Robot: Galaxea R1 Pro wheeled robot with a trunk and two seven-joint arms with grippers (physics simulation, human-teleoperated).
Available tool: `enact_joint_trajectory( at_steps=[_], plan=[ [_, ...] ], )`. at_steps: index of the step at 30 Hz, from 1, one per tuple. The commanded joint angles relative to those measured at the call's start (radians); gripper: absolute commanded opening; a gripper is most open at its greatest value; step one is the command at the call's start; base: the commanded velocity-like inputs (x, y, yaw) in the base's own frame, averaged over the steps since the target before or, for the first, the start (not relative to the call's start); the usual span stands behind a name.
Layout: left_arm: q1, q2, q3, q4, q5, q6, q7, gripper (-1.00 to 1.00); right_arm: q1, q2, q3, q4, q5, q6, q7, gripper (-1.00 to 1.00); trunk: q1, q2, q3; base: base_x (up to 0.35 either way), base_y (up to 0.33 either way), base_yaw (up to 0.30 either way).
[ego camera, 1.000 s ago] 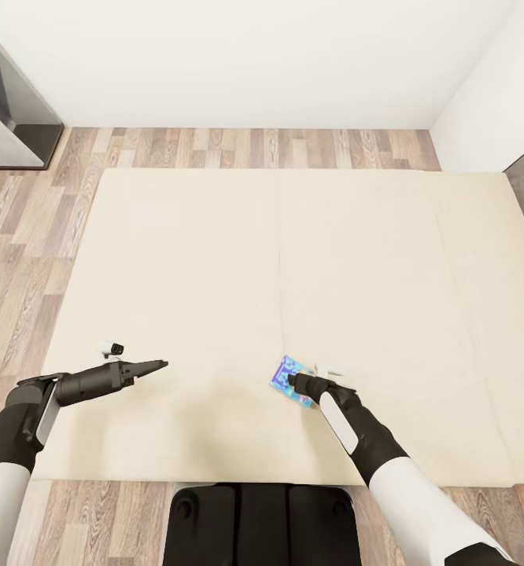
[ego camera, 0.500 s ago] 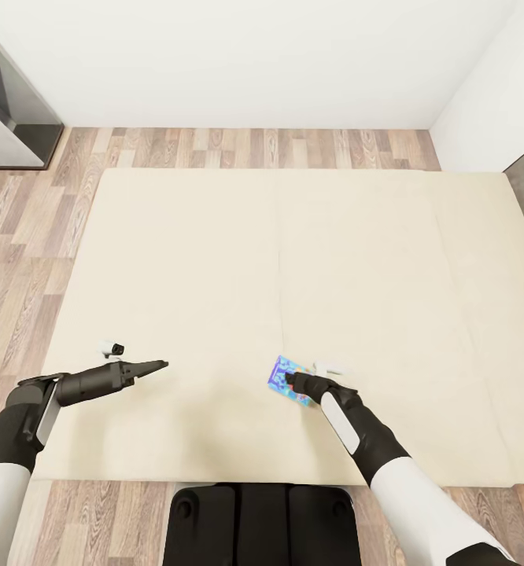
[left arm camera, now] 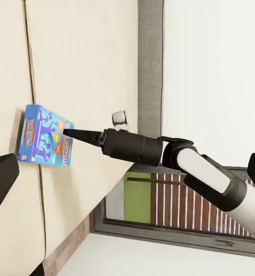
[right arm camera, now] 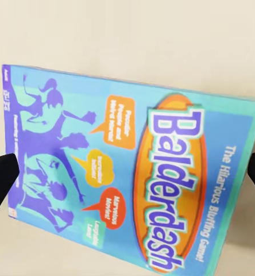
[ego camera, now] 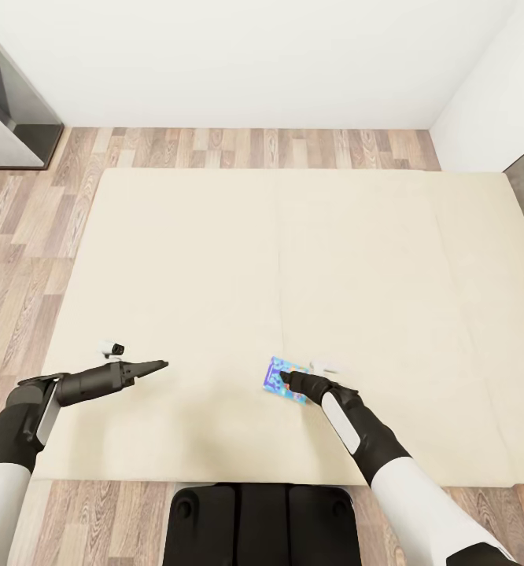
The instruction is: Put all the toys in the child's room - the three board games (two on the bed and one on the table), the two jigsaw puzzles on the table, and the tennis ball on the table - inside the toy box on the table in the child's room.
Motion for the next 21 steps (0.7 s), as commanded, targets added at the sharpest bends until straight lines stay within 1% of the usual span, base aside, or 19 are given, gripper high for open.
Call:
enact_joint_trajectory(
  at_steps=[1,6,21],
  plan=[
    [0.000,0.000,0.000,0.000,0.000,0.010,-0.004,1.00,0.000,0.001,0.004,-0.001,-0.008,-0.005,-0.007,1.00,0.001,-0.002,-0.001,0.000,0.000,0.000],
    [0.000,0.000,0.001,0.000,-0.001,0.011,-0.004,1.00,0.000,-0.001,0.009,0.001,-0.008,-0.039,-0.007,1.00,0.001,-0.002,-0.001,0.000,0.000,0.000],
    [0.000,0.001,0.001,0.000,-0.001,0.011,-0.005,1.00,0.000,0.005,0.010,-0.001,-0.007,-0.042,-0.010,1.00,0.001,-0.002,-0.001,0.000,0.000,0.000]
  ],
)
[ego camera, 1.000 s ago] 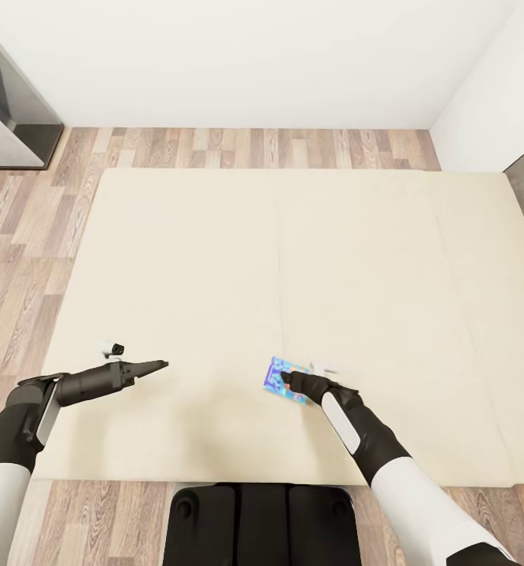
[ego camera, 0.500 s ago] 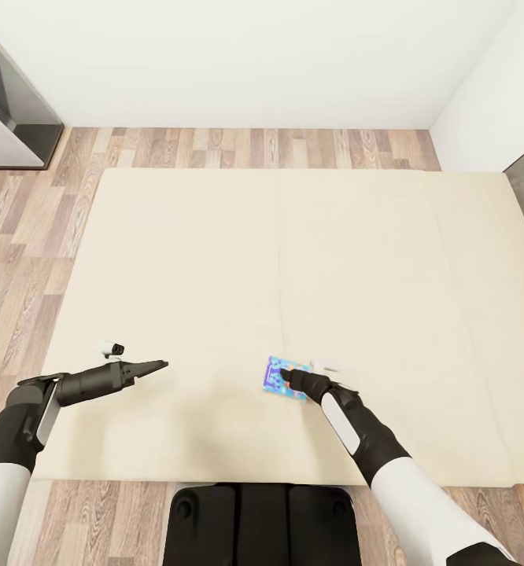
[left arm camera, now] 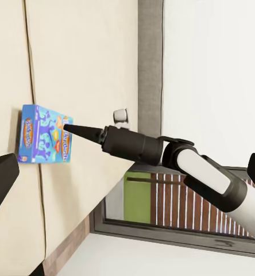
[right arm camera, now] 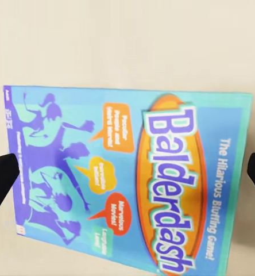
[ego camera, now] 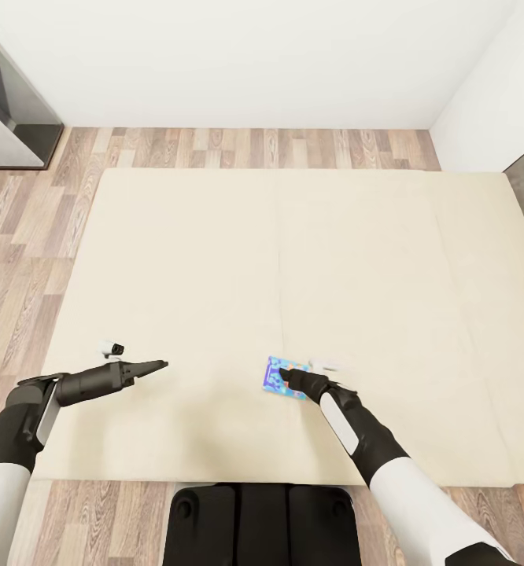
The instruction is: Put all the toys in the child's room - the three board games (two on the bed and one on the table), the two jigsaw puzzles on the table, and the tennis ball on the table - inside the toy box on the table in the child's room.
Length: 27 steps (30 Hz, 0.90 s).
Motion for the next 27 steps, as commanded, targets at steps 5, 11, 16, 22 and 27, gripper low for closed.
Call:
enact_joint_trajectory(
  at_steps=[5,11,16,22,27],
  plan=[
    [0.000,0.000,0.000,0.000,0.000,0.010,-0.003,1.00,0.000,-0.002,0.002,-0.005,-0.010,0.006,-0.007,1.00,0.001,-0.002,-0.001,0.000,0.000,0.000],
    [0.000,-0.001,-0.001,0.000,-0.001,0.010,-0.002,1.00,0.000,-0.005,0.002,-0.006,-0.011,0.006,-0.008,1.00,0.001,-0.002,-0.005,0.000,0.000,0.000],
    [0.000,0.000,-0.001,0.000,-0.002,0.009,-0.002,1.00,0.000,-0.004,0.002,-0.006,-0.011,0.007,-0.009,1.00,0.001,-0.002,-0.012,0.000,0.000,0.000],
    [0.000,0.000,-0.001,0.000,-0.002,0.009,-0.002,1.00,0.000,-0.003,0.002,-0.006,-0.011,0.007,-0.010,1.00,0.001,-0.002,-0.022,0.000,0.000,0.000],
    [0.000,-0.001,-0.001,0.000,-0.002,0.009,-0.002,1.00,0.000,-0.001,0.003,-0.006,-0.011,0.007,-0.010,1.00,0.001,-0.002,-0.030,0.000,0.000,0.000]
  ],
)
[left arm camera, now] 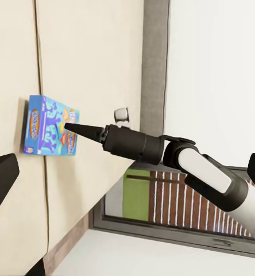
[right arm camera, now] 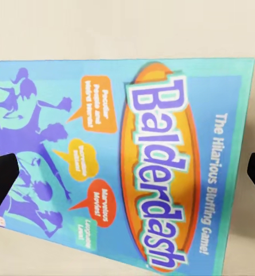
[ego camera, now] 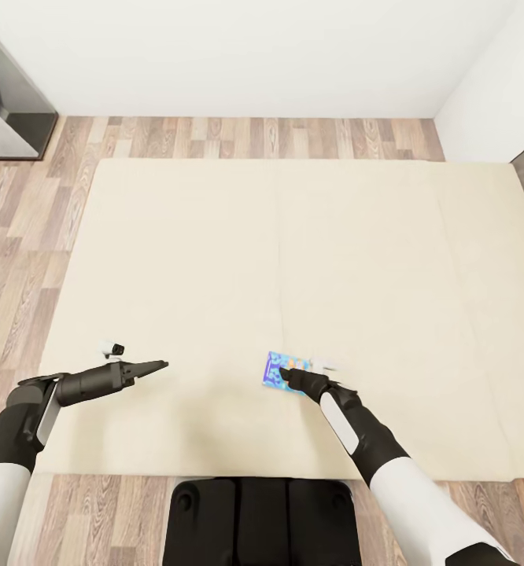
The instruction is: Put all the toys in the child's room - the three board games (two on the bed and one on the table), the two jigsaw puzzles on the table, and the tennis ball on the table - inside the toy box on the table in the child's room.
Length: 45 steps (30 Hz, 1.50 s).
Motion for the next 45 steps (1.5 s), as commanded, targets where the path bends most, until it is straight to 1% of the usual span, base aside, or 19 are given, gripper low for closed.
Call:
enact_joint_trajectory(
  at_steps=[1,7,14,23,30,45],
  plan=[
    [0.000,0.000,0.001,0.000,0.000,0.011,-0.004,1.00,0.000,-0.001,0.003,-0.002,-0.010,0.003,-0.007,1.00,0.000,-0.002,-0.003,0.000,0.000,0.000],
    [0.000,0.001,0.001,0.000,0.000,0.011,-0.007,1.00,0.000,0.001,0.003,-0.002,-0.010,0.003,-0.007,1.00,0.000,-0.002,-0.012,0.000,0.000,0.000],
    [0.000,0.005,0.004,0.001,0.004,0.011,-0.013,1.00,0.000,0.001,0.003,-0.002,-0.010,0.003,-0.007,1.00,0.000,-0.002,-0.014,0.000,0.000,0.000],
    [0.000,0.022,0.011,0.001,0.007,0.012,-0.013,1.00,0.000,0.000,0.003,-0.002,-0.010,0.002,-0.007,1.00,0.000,-0.002,-0.014,0.000,0.000,0.000],
    [0.000,0.045,0.014,0.001,0.007,0.012,-0.013,1.00,0.000,-0.002,0.003,-0.002,-0.010,0.002,-0.006,1.00,0.000,-0.002,-0.014,0.000,0.000,0.000],
    [0.000,0.048,0.014,0.001,0.006,0.011,-0.013,1.00,0.000,0.000,0.007,-0.002,-0.010,0.000,-0.003,1.00,0.000,-0.002,-0.014,0.000,0.023,0.000]
  ],
)
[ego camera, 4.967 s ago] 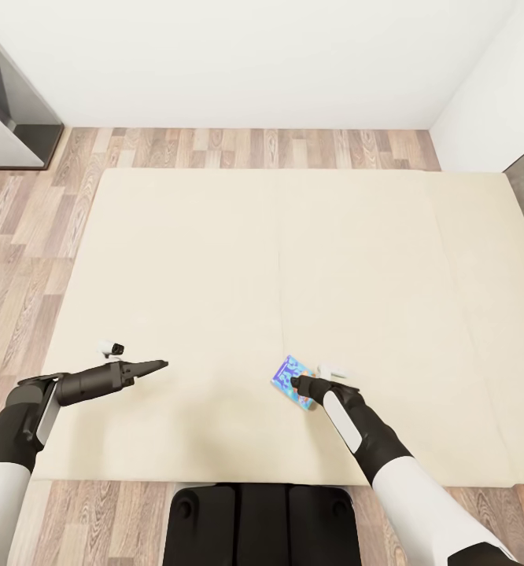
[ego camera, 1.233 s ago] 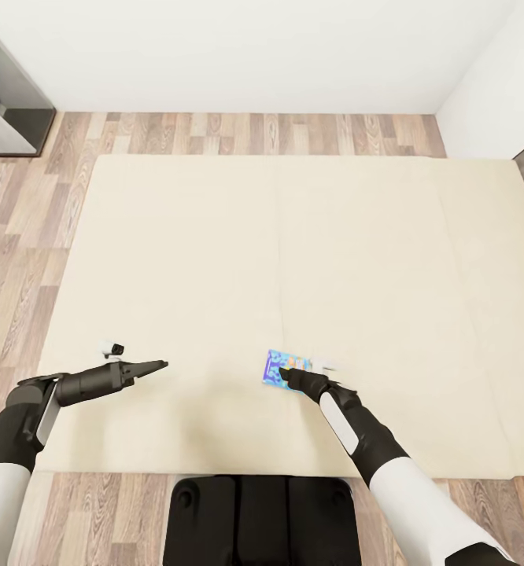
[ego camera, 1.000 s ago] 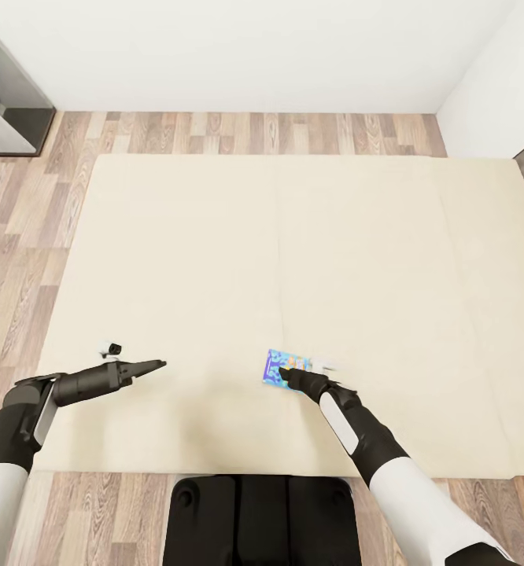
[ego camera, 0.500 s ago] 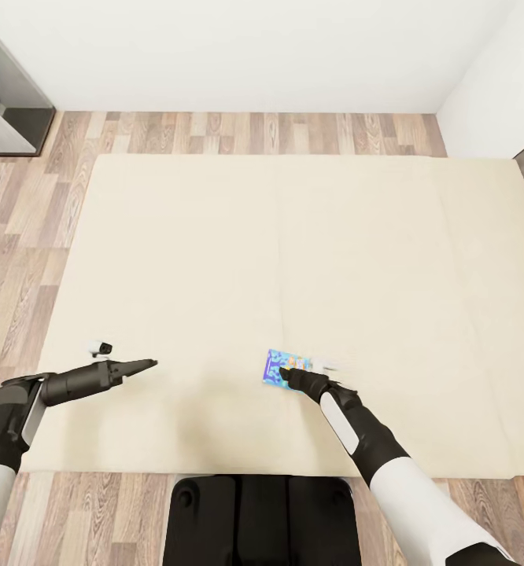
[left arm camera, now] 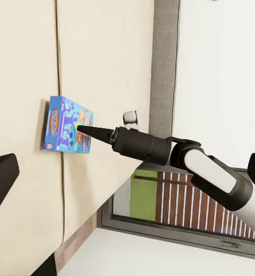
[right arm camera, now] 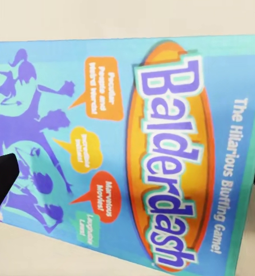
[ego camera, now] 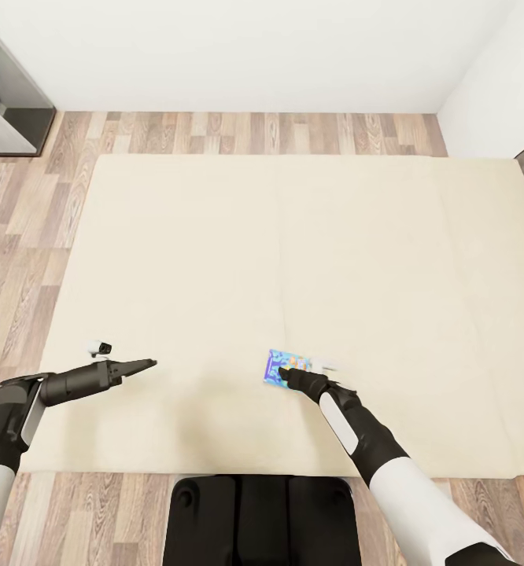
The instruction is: Put all the toys in the child's room - the three board games (two on the bed and one on the table), the two jigsaw puzzles on the table, and the tennis ball on the table - inside the toy box on the table in the child's room.
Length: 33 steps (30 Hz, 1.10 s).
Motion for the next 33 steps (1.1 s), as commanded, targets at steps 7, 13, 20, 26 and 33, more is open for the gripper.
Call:
enact_joint_trajectory(
  at_steps=[7,13,20,26,33],
  plan=[
    [0.000,-0.001,0.000,0.000,0.000,0.011,-0.004,1.00,0.000,0.000,0.003,-0.002,-0.009,0.003,-0.007,1.00,0.001,-0.002,-0.001,0.000,0.015,0.000],
    [0.000,-0.001,-0.001,0.000,0.000,0.011,-0.004,1.00,0.000,0.000,0.003,-0.002,-0.009,0.003,-0.007,1.00,0.001,-0.002,-0.001,0.000,0.066,0.000],
    [0.000,-0.001,0.000,0.000,0.000,0.010,-0.004,1.00,0.000,0.000,0.003,-0.002,-0.009,0.002,-0.006,1.00,0.001,-0.002,-0.001,0.000,0.067,0.000],
    [0.000,-0.001,0.000,0.000,0.000,0.010,-0.004,1.00,0.000,0.000,0.003,-0.002,-0.009,0.002,-0.007,1.00,0.001,-0.002,-0.001,0.000,0.042,0.000],
    [0.000,-0.001,0.000,0.000,0.000,0.010,-0.004,1.00,0.000,0.000,0.003,-0.002,-0.008,0.002,-0.007,1.00,0.001,-0.002,-0.001,0.000,0.048,0.000]
  ],
)
